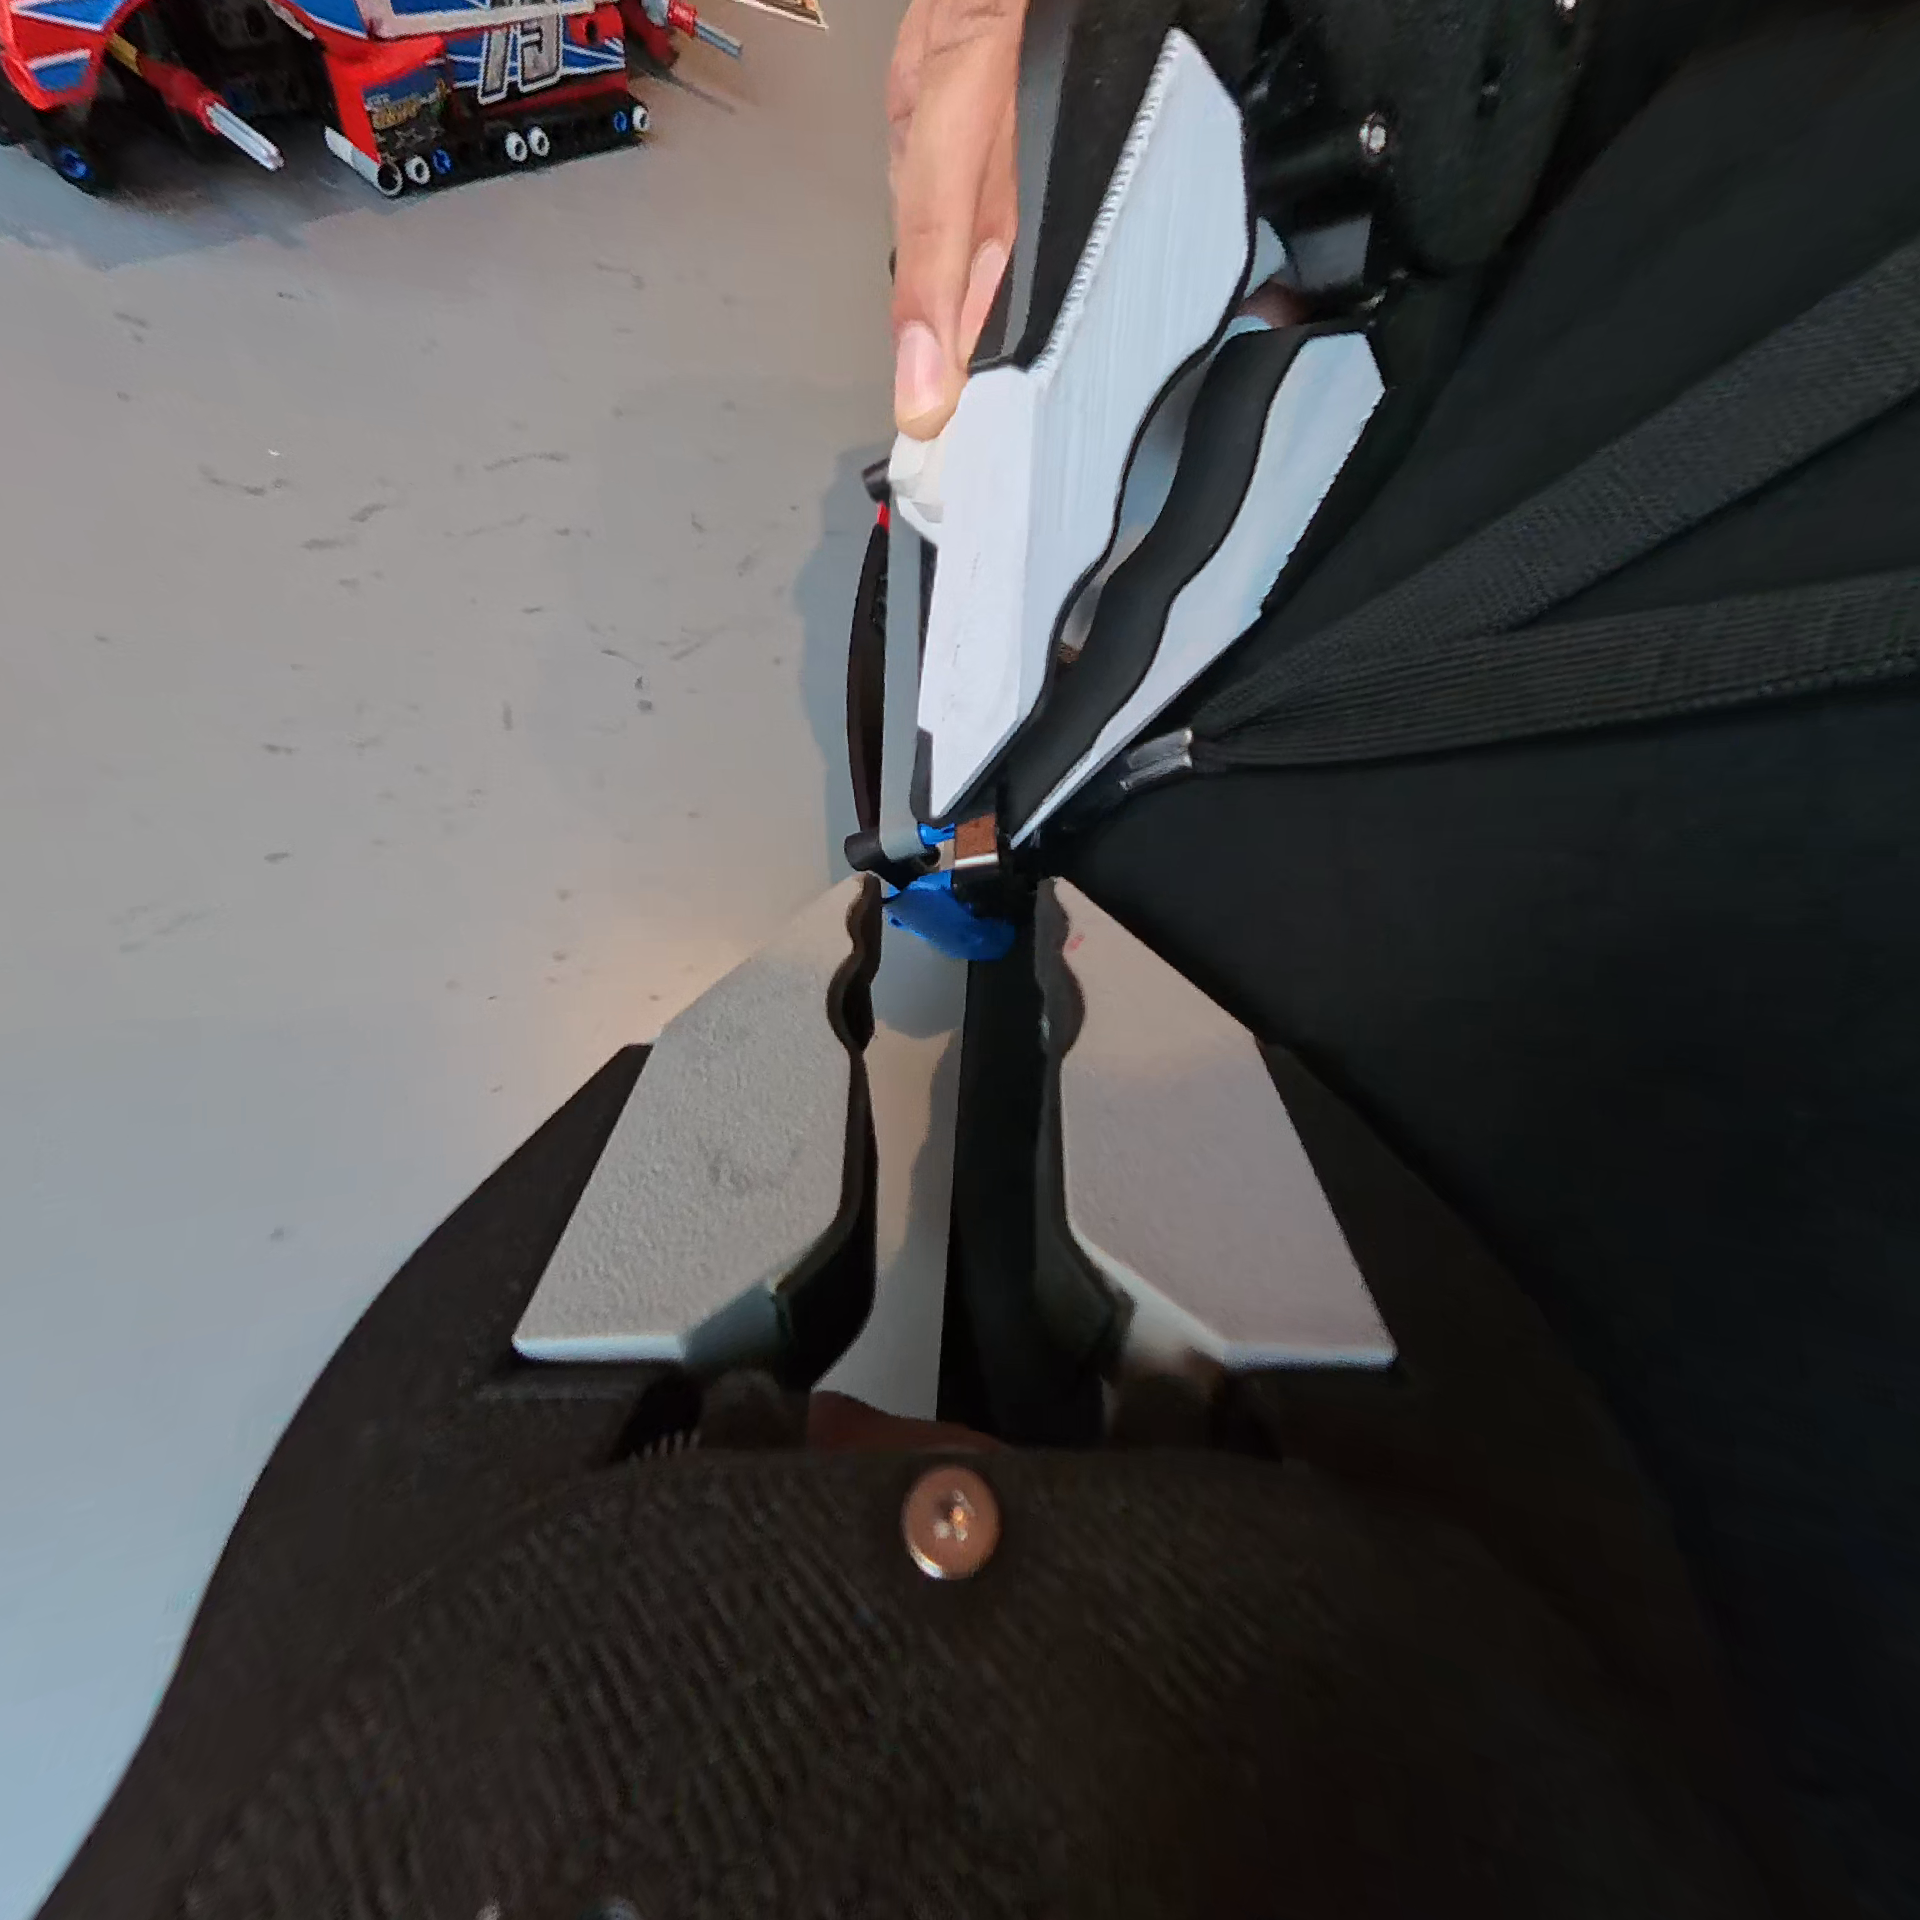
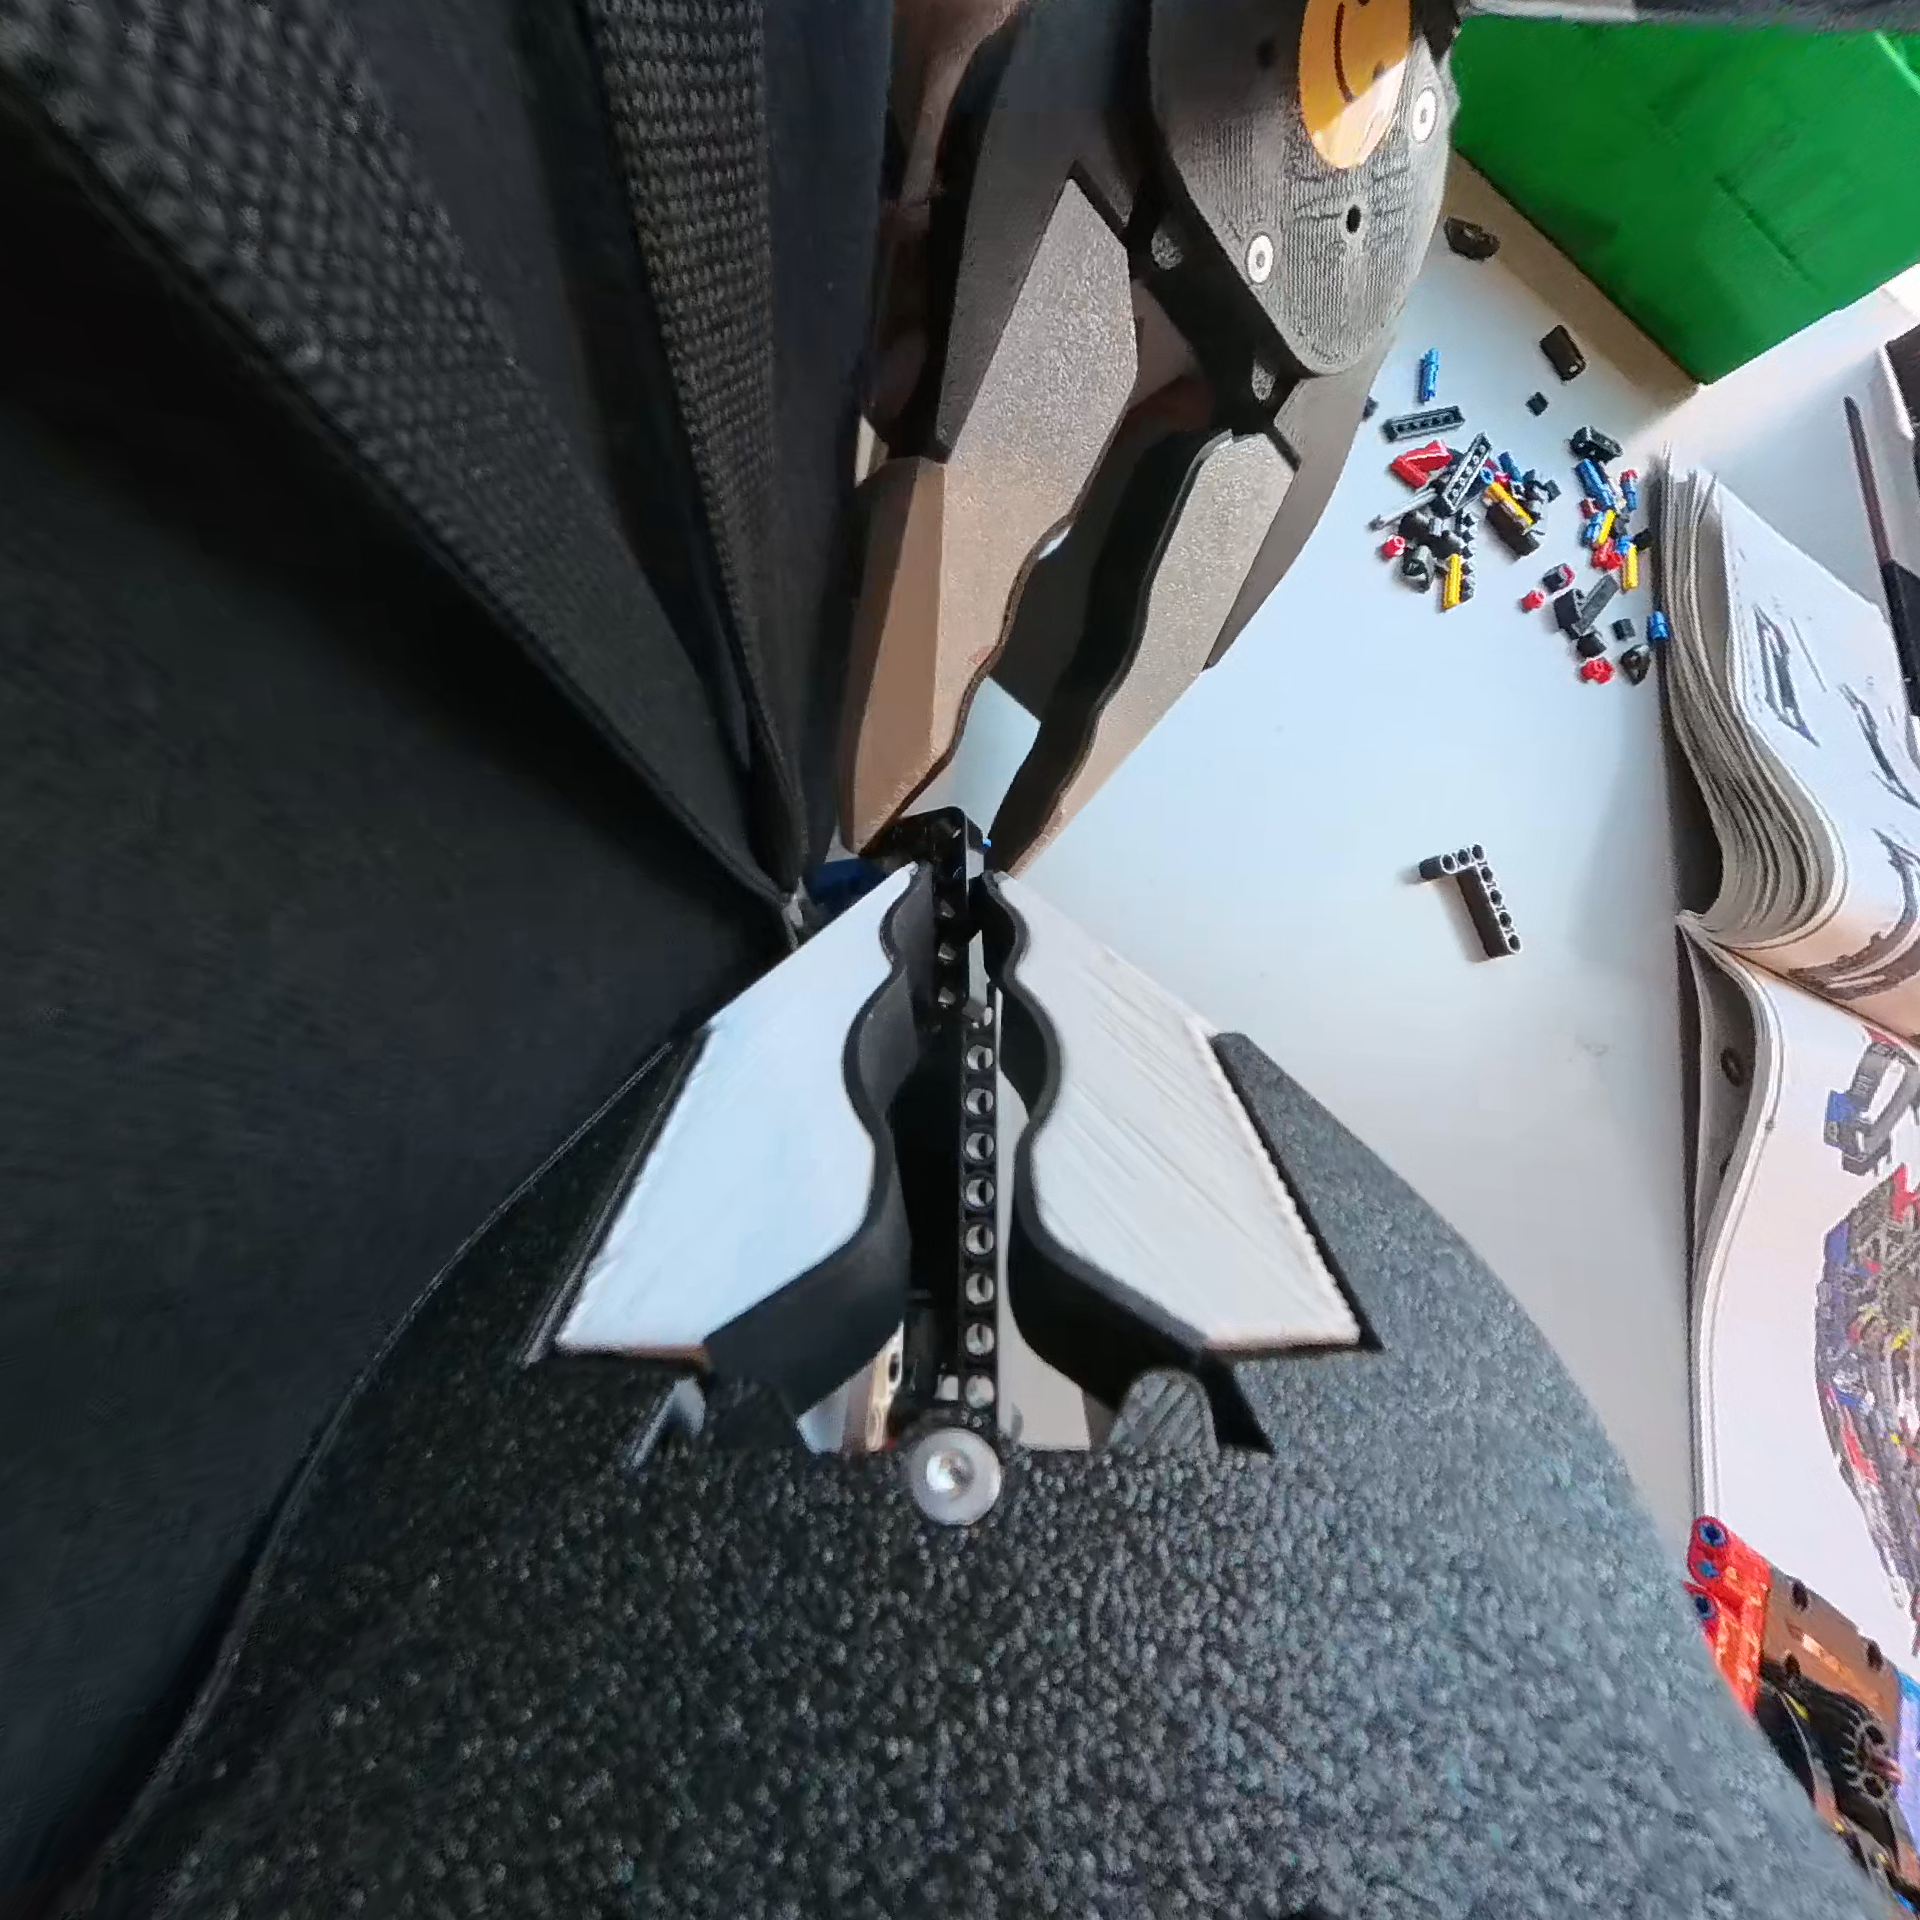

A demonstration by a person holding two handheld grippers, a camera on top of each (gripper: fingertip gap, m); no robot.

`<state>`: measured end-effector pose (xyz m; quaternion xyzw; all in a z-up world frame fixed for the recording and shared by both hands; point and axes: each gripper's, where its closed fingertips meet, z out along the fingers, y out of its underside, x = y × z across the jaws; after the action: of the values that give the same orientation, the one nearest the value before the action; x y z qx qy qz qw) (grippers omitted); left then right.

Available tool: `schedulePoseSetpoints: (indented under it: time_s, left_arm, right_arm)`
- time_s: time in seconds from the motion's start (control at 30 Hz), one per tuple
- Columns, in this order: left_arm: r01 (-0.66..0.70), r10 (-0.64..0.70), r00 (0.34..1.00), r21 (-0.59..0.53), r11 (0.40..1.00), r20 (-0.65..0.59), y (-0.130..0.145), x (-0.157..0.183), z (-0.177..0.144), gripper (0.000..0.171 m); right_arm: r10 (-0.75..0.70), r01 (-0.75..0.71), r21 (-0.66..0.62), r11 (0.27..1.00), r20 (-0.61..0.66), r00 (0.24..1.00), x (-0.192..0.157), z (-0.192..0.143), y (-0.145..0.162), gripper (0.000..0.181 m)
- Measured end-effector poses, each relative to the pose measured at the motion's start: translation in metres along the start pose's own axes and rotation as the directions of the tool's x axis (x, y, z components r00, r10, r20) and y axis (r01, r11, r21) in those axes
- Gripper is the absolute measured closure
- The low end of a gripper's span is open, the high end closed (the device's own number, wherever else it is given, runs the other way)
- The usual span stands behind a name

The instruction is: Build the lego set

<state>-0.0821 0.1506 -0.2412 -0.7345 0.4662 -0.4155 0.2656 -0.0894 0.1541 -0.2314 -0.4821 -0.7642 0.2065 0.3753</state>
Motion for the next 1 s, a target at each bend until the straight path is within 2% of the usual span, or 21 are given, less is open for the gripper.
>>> schedulePoseSetpoints:
  time_s: [0.17, 0.23, 0.4, 0.5, 0.63, 0.77, 0.83, 0.93, 1.0]
  left_arm:
    - [0.086, -0.086, 0.996, 0.029, 0.996, 0.004, -0.007, -0.009, 0.000, 0.125]
    - [0.095, -0.094, 0.995, 0.036, 0.995, -0.041, -0.008, -0.002, 0.001, 0.139]
    - [0.148, -0.144, 0.986, 0.045, 0.988, -0.079, -0.009, -0.001, 0.002, 0.138]
    - [0.166, -0.161, 0.983, 0.051, 0.985, -0.083, -0.009, -0.002, 0.001, 0.142]
    - [0.173, -0.166, 0.982, 0.084, 0.981, -0.084, -0.015, 0.000, 0.000, 0.142]
    - [0.179, -0.170, 0.981, 0.096, 0.979, -0.093, -0.019, 0.001, -0.001, 0.142]
    - [0.143, -0.139, 0.989, 0.067, 0.988, -0.051, -0.012, -0.001, 0.001, 0.142]
    - [0.100, -0.099, 0.995, 0.050, 0.994, -0.022, -0.009, -0.001, 0.002, 0.142]
    - [0.082, -0.082, 0.997, 0.047, 0.995, -0.017, -0.009, -0.001, 0.002, 0.142]
  right_arm:
    - [0.003, -0.002, 0.015, 1.000, -0.051, 0.999, 0.000, 0.001, -0.002, 0.173]
    - [0.022, -0.020, 0.031, 0.999, -0.072, 0.997, 0.001, 0.000, -0.001, 0.173]
    - [0.101, -0.094, 0.078, 0.992, -0.083, 0.991, 0.000, -0.001, -0.001, 0.172]
    - [0.250, -0.247, 0.124, 0.961, -0.011, 0.968, -0.002, -0.004, -0.001, 0.169]
    - [0.486, -0.514, 0.158, 0.843, 0.185, 0.854, 0.000, -0.012, -0.003, 0.168]
    - [0.502, -0.545, 0.127, 0.829, 0.260, 0.824, 0.000, -0.015, -0.004, 0.168]
    - [0.521, -0.574, 0.118, 0.811, 0.300, 0.799, 0.001, -0.017, -0.005, 0.146]
    - [0.538, -0.599, 0.111, 0.793, 0.332, 0.774, 0.004, -0.019, -0.003, 0.158]
    - [0.519, -0.574, 0.082, 0.815, 0.336, 0.786, 0.003, -0.015, -0.002, 0.162]
